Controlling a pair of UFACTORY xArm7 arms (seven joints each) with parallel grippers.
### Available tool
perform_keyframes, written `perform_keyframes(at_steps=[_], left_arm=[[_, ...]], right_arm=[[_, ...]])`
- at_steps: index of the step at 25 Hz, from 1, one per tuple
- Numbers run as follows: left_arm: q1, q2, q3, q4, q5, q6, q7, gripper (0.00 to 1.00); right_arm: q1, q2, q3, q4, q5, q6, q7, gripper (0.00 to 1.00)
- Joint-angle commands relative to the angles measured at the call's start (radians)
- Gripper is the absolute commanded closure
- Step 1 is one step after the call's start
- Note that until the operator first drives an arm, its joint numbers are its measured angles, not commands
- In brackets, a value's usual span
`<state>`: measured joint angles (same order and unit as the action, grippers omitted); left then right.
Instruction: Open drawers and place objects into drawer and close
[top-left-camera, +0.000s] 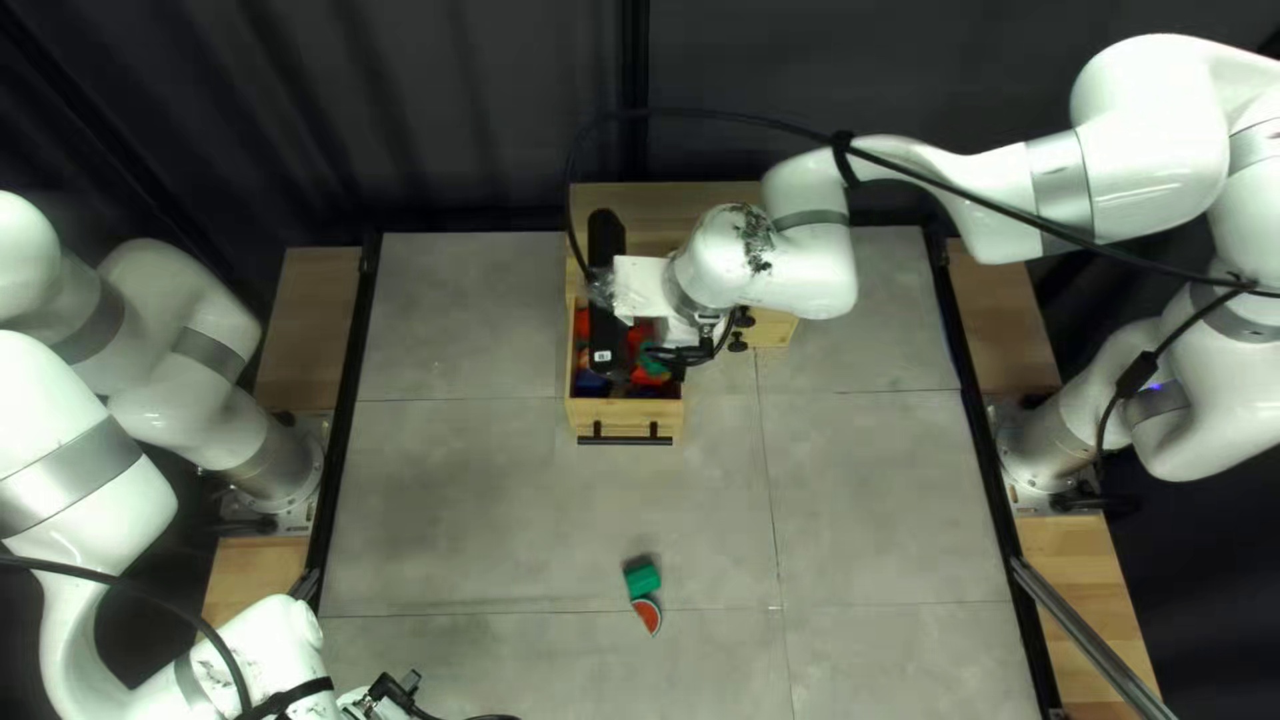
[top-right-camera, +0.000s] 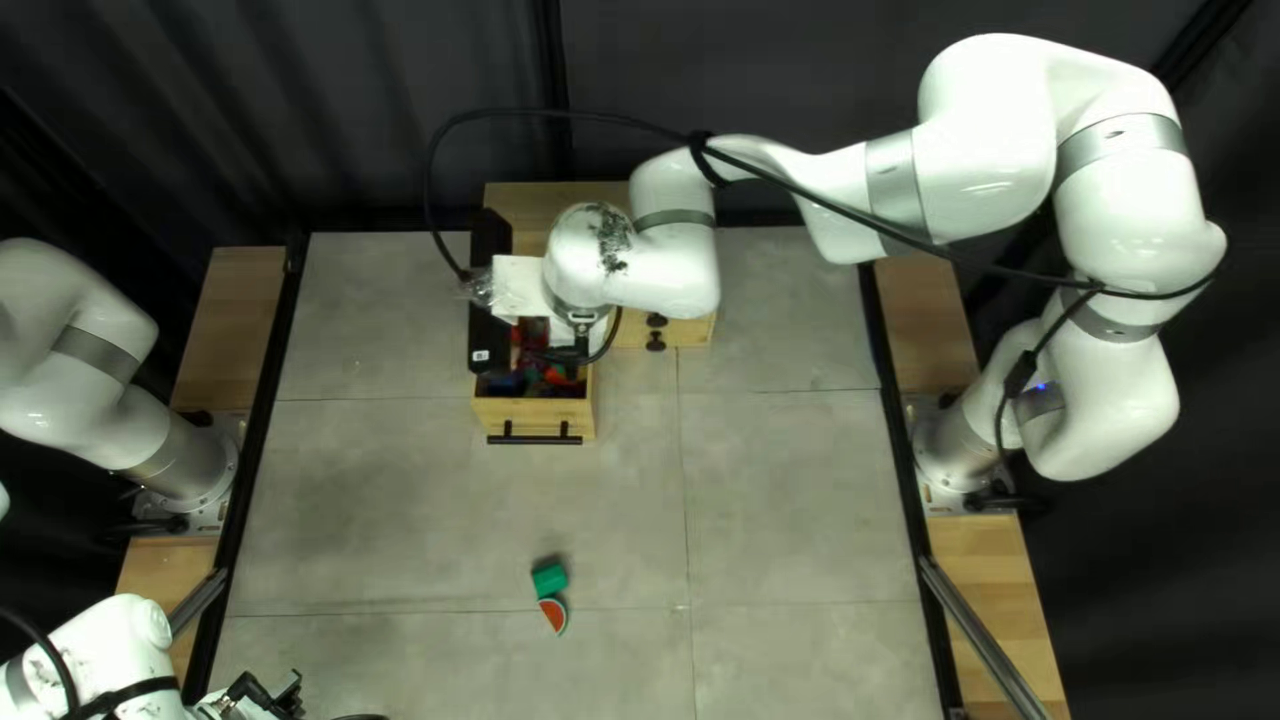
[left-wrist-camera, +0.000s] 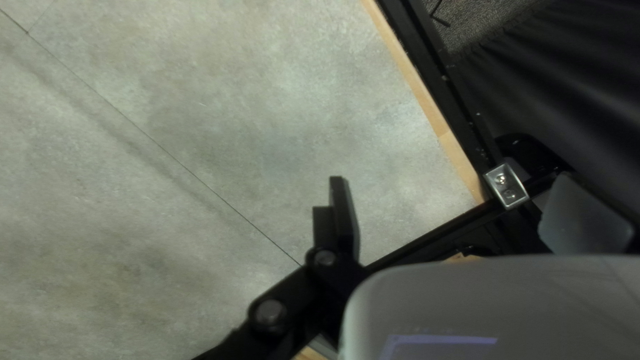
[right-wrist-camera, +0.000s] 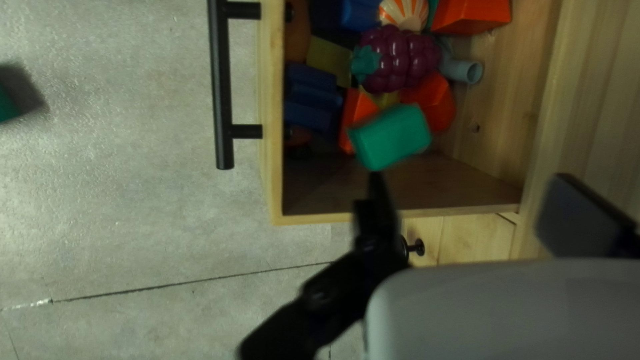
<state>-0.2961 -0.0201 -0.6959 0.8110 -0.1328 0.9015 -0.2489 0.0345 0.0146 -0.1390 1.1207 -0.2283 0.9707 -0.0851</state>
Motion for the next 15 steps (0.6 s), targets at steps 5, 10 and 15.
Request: perform_keyframes(at_steps=[5,10,15], left_arm=[[0.0,0.0,0.0,0.0,0.0,0.0,0.0,0.0],[0.0,0.0,0.0,0.0,0.0,0.0,0.0,0.0],[0.0,0.0,0.0,0.0,0.0,0.0,0.0,0.0]], right_arm=[[0.135,-0.411,0.098,-0.245,0.11,0.255,-0.131,0.0],[0.281,-0.466,0.233,-0.316,0.195,0.267,-0.124,0.0],[0.374,-0.442,0.33,-0.369,0.254,0.191,-0.086,0.0]])
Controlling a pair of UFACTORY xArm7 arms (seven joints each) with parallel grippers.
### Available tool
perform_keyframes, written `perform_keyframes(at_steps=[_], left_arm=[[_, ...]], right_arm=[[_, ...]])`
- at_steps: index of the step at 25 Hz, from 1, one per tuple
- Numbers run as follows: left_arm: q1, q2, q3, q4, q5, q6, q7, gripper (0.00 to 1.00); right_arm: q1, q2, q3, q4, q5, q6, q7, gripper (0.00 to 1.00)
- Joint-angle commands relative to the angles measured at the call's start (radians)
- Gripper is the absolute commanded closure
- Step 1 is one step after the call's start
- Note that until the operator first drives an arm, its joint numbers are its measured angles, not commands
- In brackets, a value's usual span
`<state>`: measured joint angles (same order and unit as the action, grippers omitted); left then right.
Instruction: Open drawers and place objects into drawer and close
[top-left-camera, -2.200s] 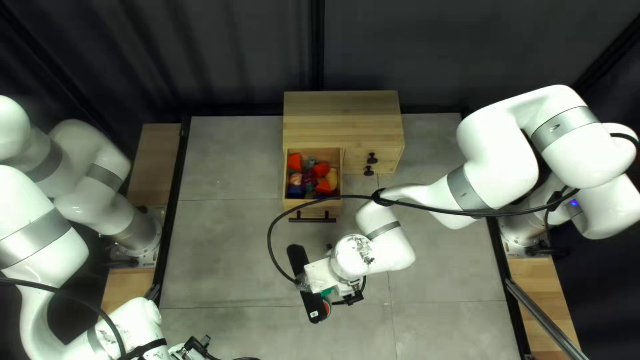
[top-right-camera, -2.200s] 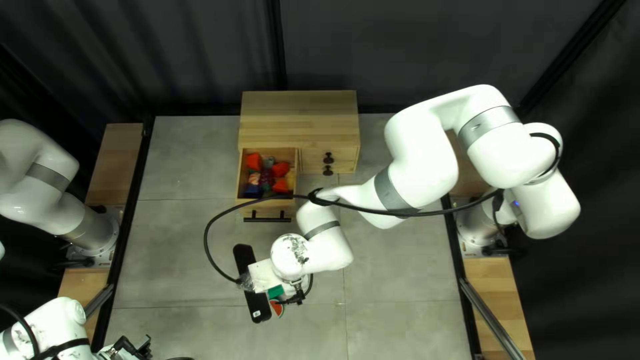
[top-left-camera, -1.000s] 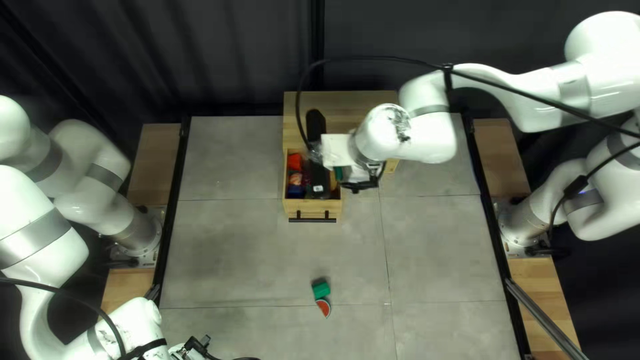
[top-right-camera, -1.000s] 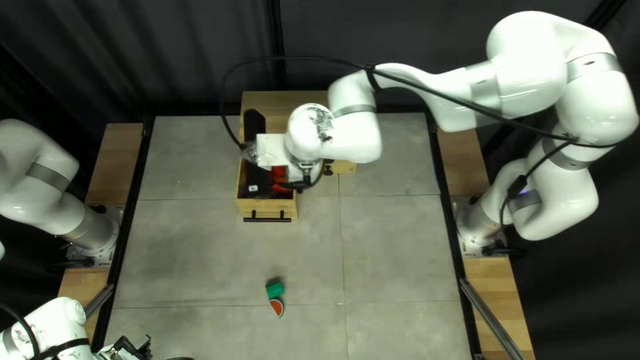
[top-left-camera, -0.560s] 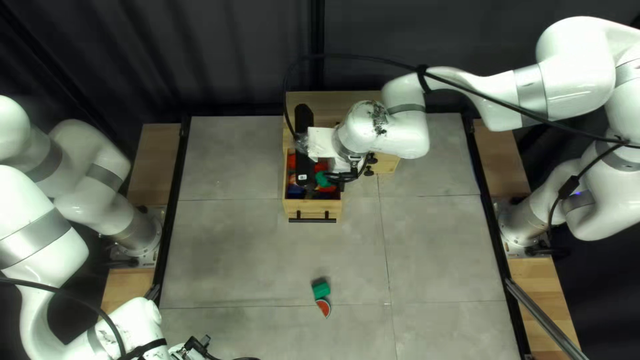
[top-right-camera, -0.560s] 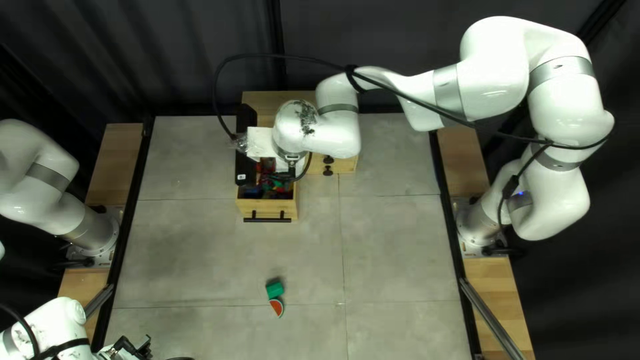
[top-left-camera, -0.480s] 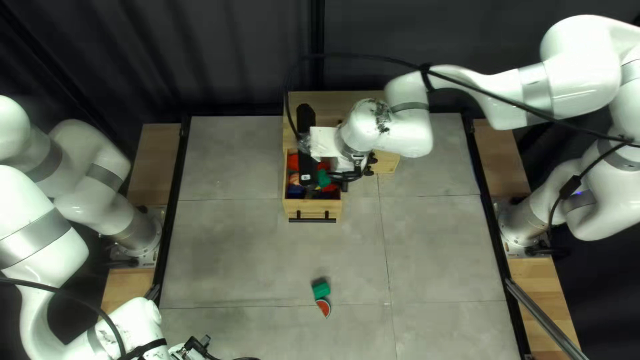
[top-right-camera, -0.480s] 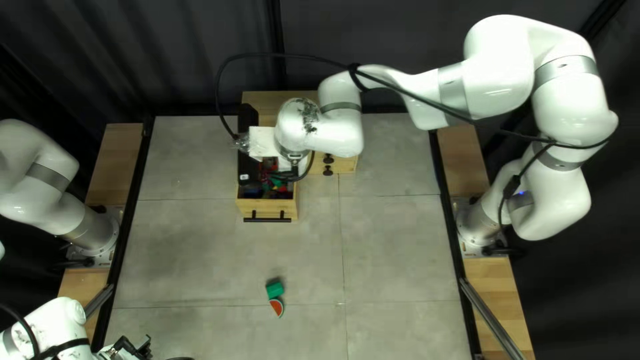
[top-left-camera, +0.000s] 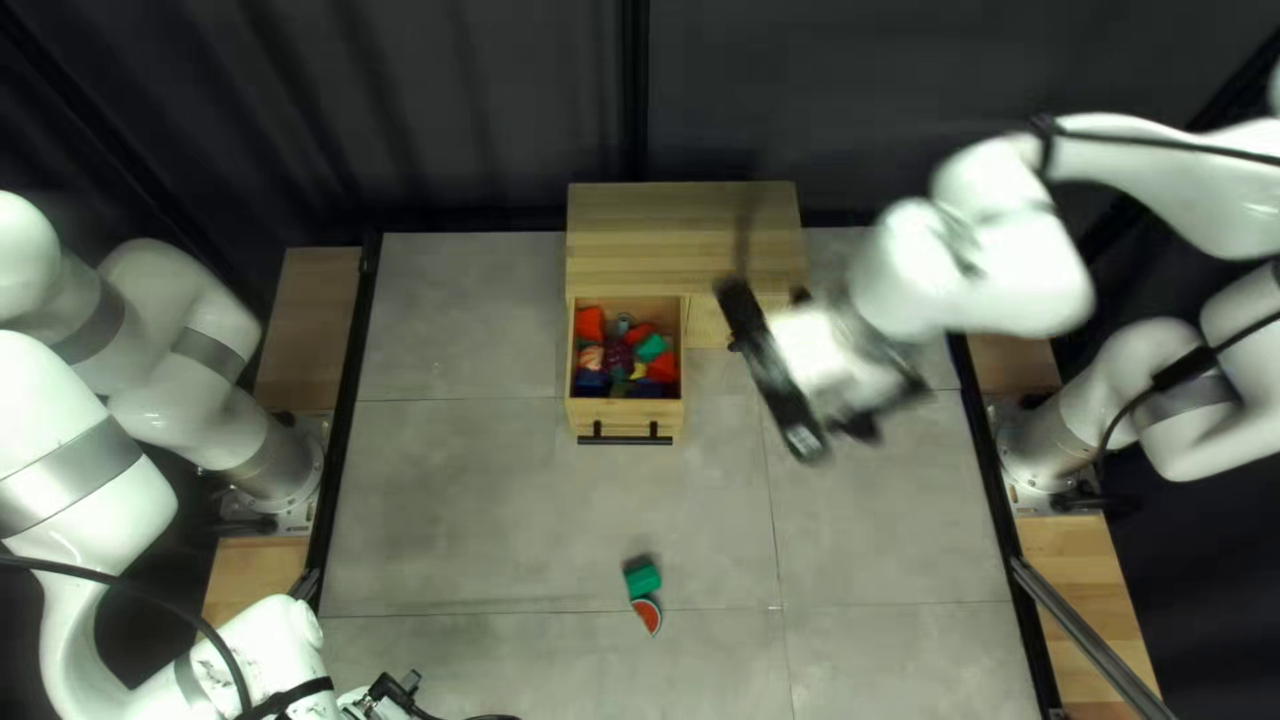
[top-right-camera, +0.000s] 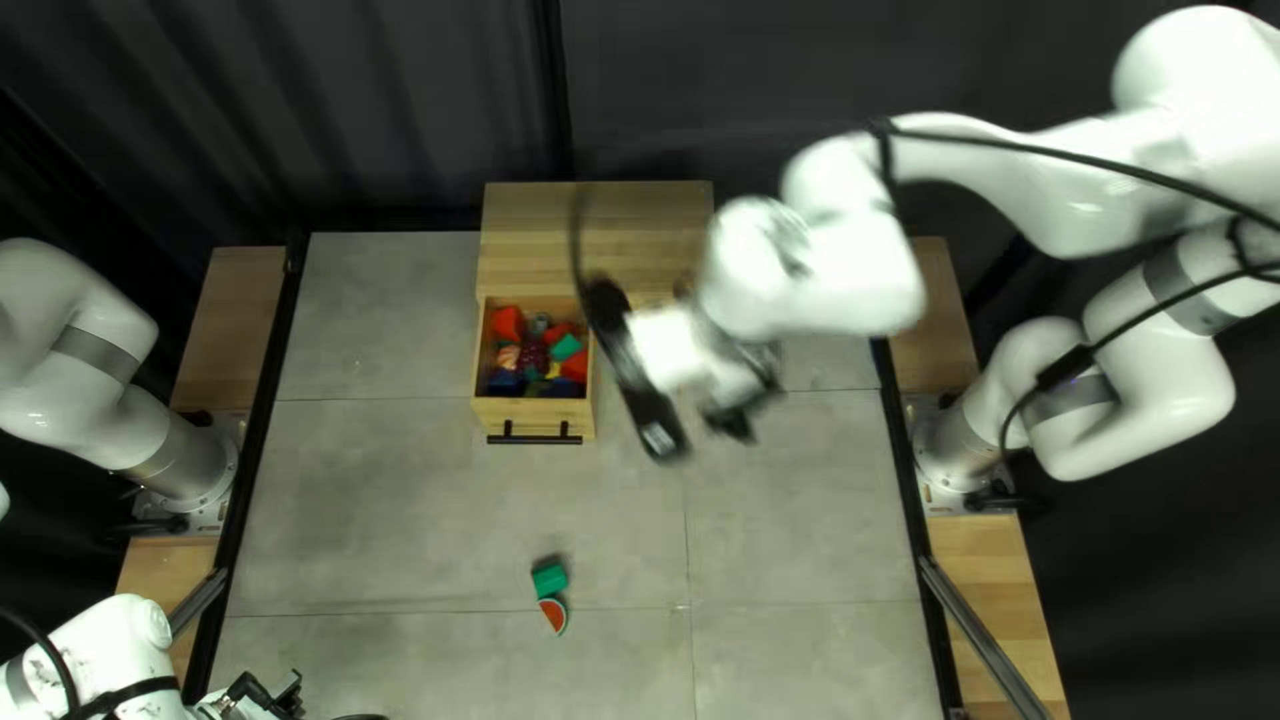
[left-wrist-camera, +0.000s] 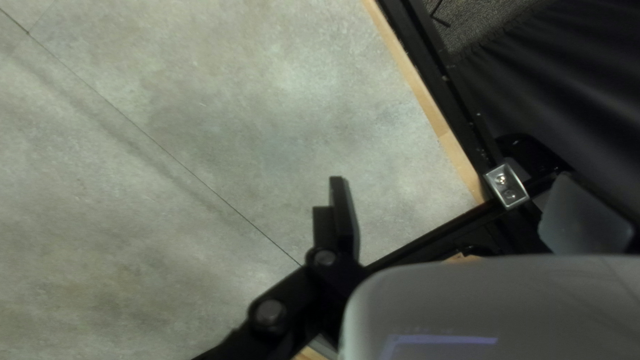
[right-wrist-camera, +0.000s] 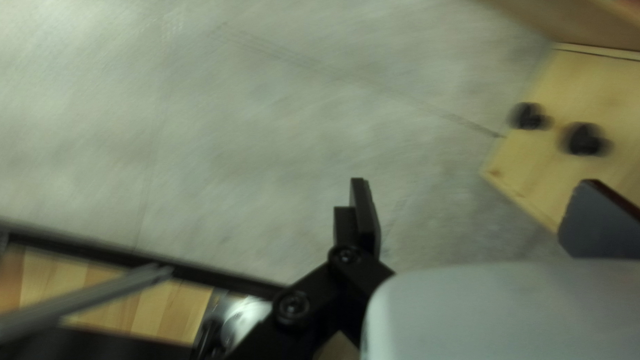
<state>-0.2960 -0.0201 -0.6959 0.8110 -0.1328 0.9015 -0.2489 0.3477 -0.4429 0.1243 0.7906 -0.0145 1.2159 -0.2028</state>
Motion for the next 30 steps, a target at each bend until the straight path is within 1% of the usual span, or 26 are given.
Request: perform_keyframes(at_steps=[1,2,6,8,9,14,21,27,30], left_arm=[[0.0,0.0,0.0,0.0,0.0,0.0,0.0,0.0],[0.0,0.0,0.0,0.0,0.0,0.0,0.0,0.0],[0.0,0.0,0.0,0.0,0.0,0.0,0.0,0.0],[0.0,0.0,0.0,0.0,0.0,0.0,0.0,0.0],[0.0,0.0,0.0,0.0,0.0,0.0,0.0,0.0],[0.0,0.0,0.0,0.0,0.0,0.0,0.0,0.0],[0.0,0.0,0.0,0.0,0.0,0.0,0.0,0.0],[0.0,0.0,0.0,0.0,0.0,0.0,0.0,0.0],[0.0,0.0,0.0,0.0,0.0,0.0,0.0,0.0]], right_arm=[[0.075,0.02,0.085,-0.047,0.046,-0.069,0.044,0.0],[0.097,0.034,0.121,-0.053,0.055,-0.091,0.075,0.0],[0.141,0.111,0.195,-0.048,0.063,-0.16,0.127,0.0],[0.156,0.159,0.218,-0.037,0.064,-0.189,0.134,0.0],[0.168,0.208,0.239,-0.018,0.058,-0.217,0.145,0.0],[0.198,0.352,0.281,0.051,0.035,-0.266,0.148,0.0],[0.214,0.402,0.3,0.077,0.025,-0.286,0.165,0.0],[0.228,0.415,0.314,0.055,0.04,-0.333,0.205,0.0],[0.234,0.429,0.321,0.065,0.049,-0.335,0.223,0.0]])
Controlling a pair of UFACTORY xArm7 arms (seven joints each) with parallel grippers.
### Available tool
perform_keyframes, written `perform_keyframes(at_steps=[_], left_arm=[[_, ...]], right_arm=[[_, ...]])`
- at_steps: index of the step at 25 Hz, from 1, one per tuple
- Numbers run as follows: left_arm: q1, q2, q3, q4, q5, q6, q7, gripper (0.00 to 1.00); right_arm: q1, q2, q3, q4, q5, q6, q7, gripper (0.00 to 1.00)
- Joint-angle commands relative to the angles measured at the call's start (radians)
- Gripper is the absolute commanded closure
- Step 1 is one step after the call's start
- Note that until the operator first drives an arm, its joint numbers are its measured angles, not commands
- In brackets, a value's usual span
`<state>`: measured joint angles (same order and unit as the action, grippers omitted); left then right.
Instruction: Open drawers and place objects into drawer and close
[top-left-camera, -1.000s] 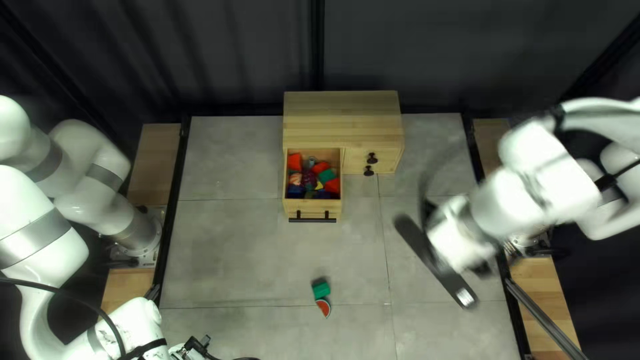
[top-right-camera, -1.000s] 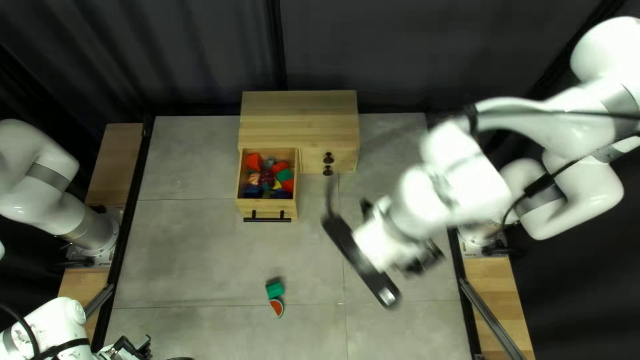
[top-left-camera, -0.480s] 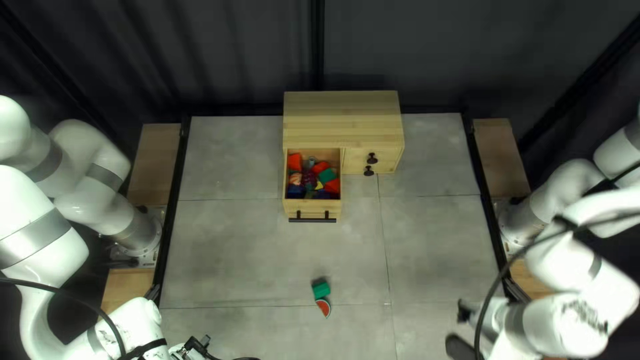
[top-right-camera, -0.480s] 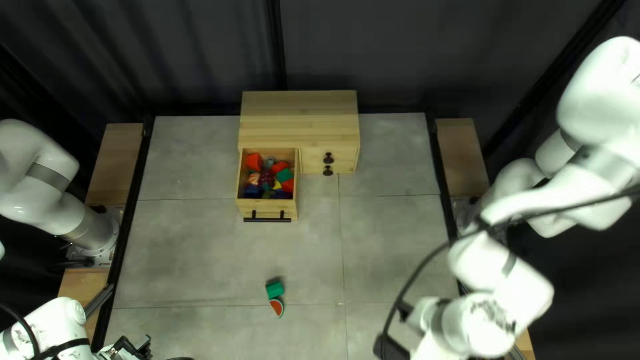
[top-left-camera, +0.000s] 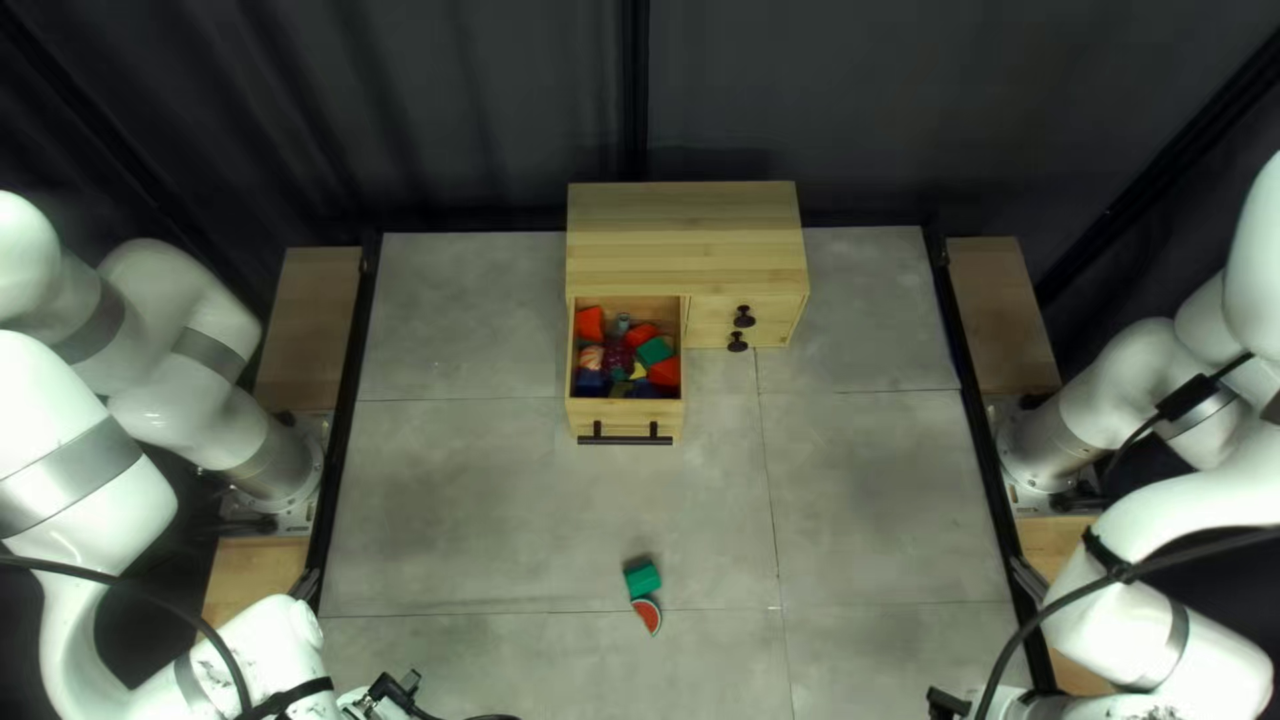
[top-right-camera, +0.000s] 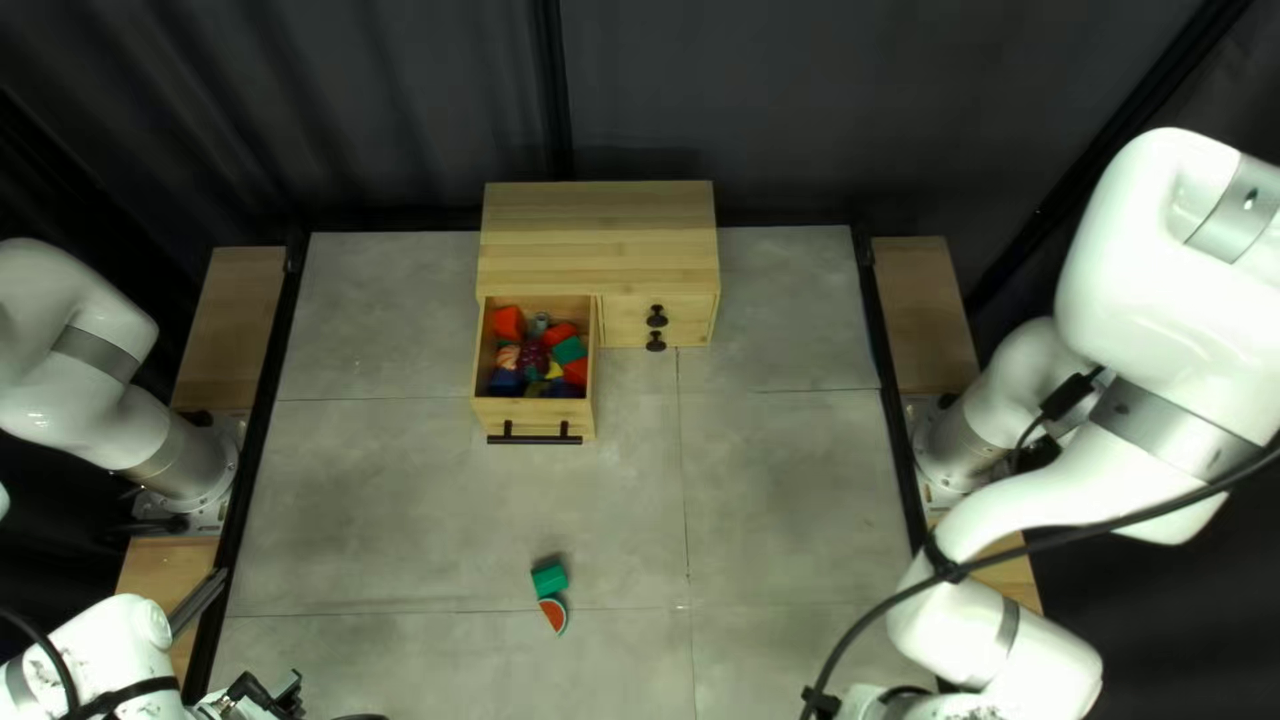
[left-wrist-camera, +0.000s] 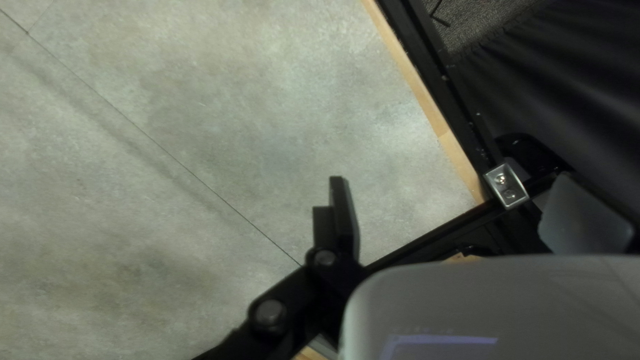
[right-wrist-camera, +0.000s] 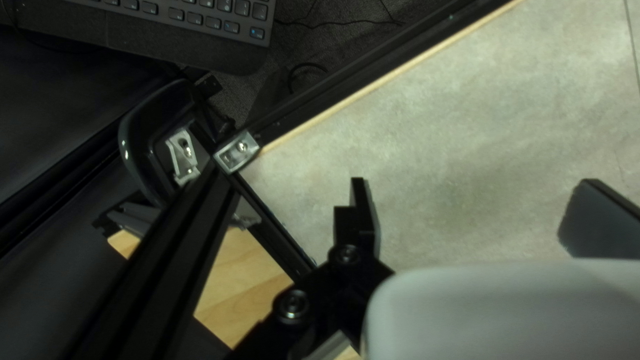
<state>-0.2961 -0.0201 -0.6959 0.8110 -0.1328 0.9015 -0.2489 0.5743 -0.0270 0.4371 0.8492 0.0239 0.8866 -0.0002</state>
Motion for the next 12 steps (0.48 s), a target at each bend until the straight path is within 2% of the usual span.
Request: perform_keyframes(at_steps=[1,12], left_arm=[[0.0,0.0,0.0,0.0,0.0,0.0,0.0,0.0],[0.0,0.0,0.0,0.0,0.0,0.0,0.0,0.0]], right_arm=[[0.009,0.016,0.009,0.01,0.012,-0.004,0.023,0.0],[0.022,0.054,0.02,-0.003,0.0,-0.042,0.132,0.0]])
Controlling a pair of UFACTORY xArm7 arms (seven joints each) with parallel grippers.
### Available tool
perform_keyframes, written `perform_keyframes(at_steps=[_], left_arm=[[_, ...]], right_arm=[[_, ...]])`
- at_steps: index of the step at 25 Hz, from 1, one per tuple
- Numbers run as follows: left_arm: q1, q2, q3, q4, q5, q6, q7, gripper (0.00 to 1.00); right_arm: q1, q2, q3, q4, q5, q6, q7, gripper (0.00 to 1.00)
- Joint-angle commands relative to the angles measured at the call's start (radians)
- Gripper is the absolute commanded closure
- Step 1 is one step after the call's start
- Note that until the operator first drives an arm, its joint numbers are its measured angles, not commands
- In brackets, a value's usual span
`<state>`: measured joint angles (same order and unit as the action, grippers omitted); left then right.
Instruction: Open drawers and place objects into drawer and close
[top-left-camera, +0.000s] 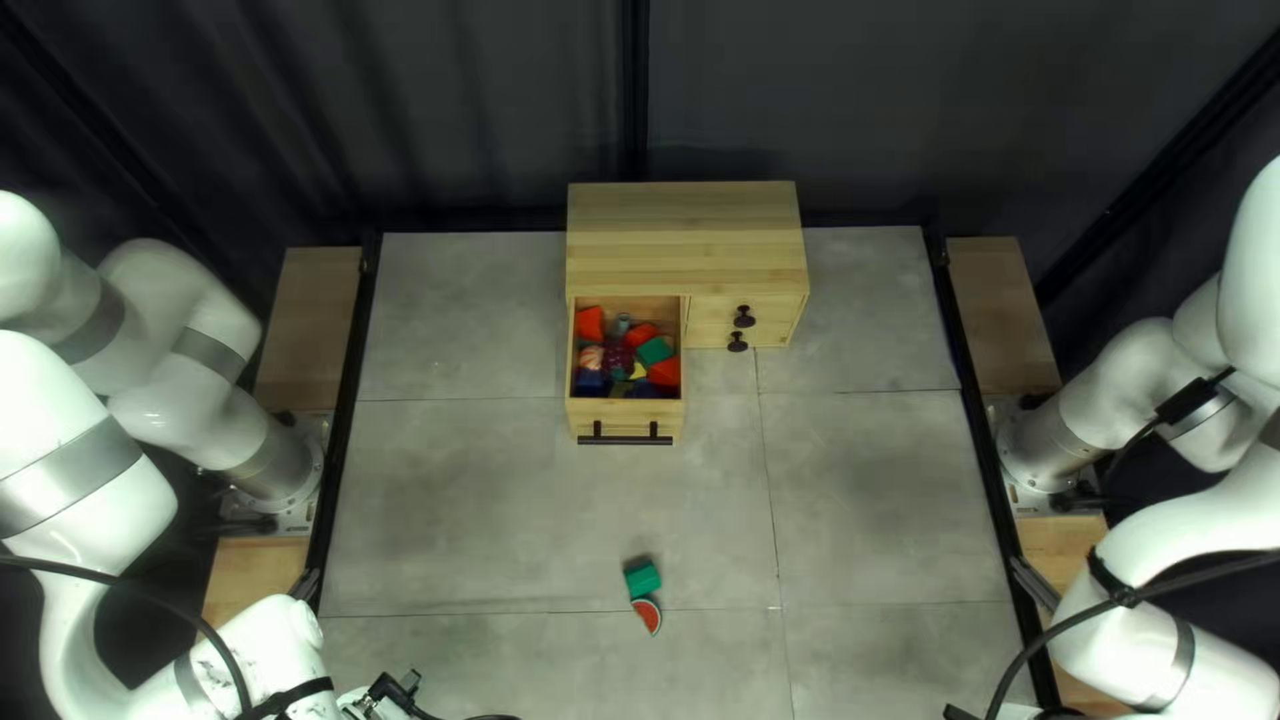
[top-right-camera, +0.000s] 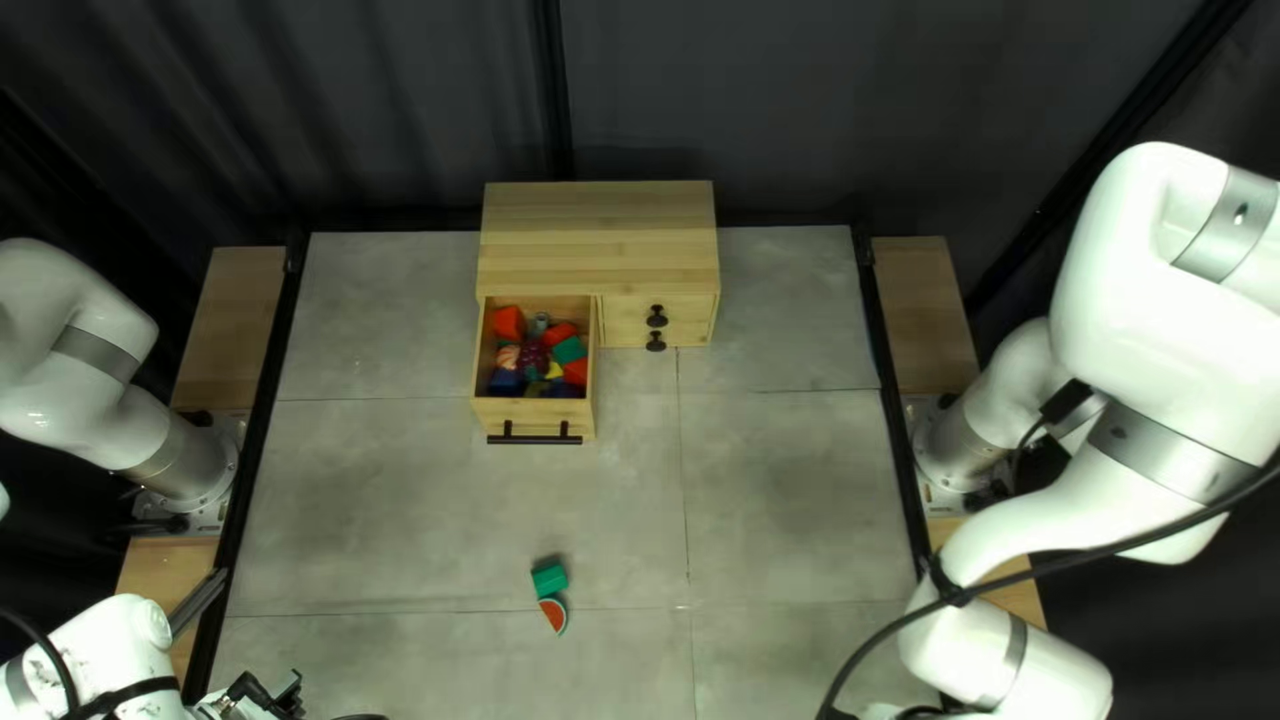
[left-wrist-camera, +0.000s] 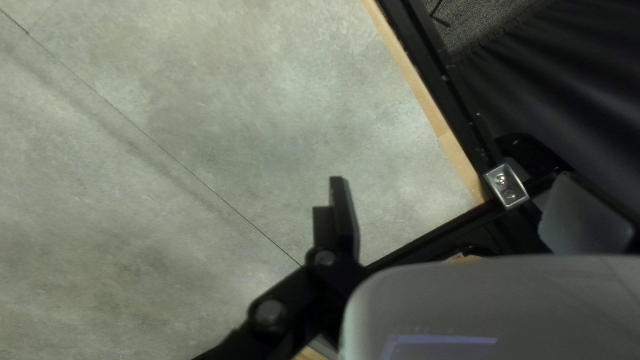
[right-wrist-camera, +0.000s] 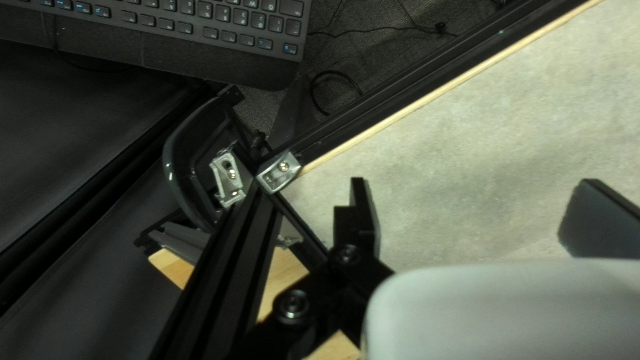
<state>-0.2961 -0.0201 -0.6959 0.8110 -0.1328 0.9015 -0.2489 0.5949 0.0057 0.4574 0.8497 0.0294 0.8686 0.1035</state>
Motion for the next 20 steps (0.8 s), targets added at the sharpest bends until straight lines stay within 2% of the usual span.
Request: perform_keyframes(at_steps=[1,6,13,20], left_arm=[[0.0,0.0,0.0,0.0,0.0,0.0,0.0,0.0],[0.0,0.0,0.0,0.0,0.0,0.0,0.0,0.0],[0.0,0.0,0.0,0.0,0.0,0.0,0.0,0.0],[0.0,0.0,0.0,0.0,0.0,0.0,0.0,0.0]], right_arm=[[0.001,0.025,0.0,-0.003,-0.005,-0.026,0.031,0.0],[0.001,0.038,0.0,0.002,0.02,-0.028,0.048,0.0],[-0.007,0.029,-0.007,-0.06,0.086,-0.091,0.096,0.0],[-0.007,0.033,-0.01,-0.06,0.083,-0.072,0.21,0.0]])
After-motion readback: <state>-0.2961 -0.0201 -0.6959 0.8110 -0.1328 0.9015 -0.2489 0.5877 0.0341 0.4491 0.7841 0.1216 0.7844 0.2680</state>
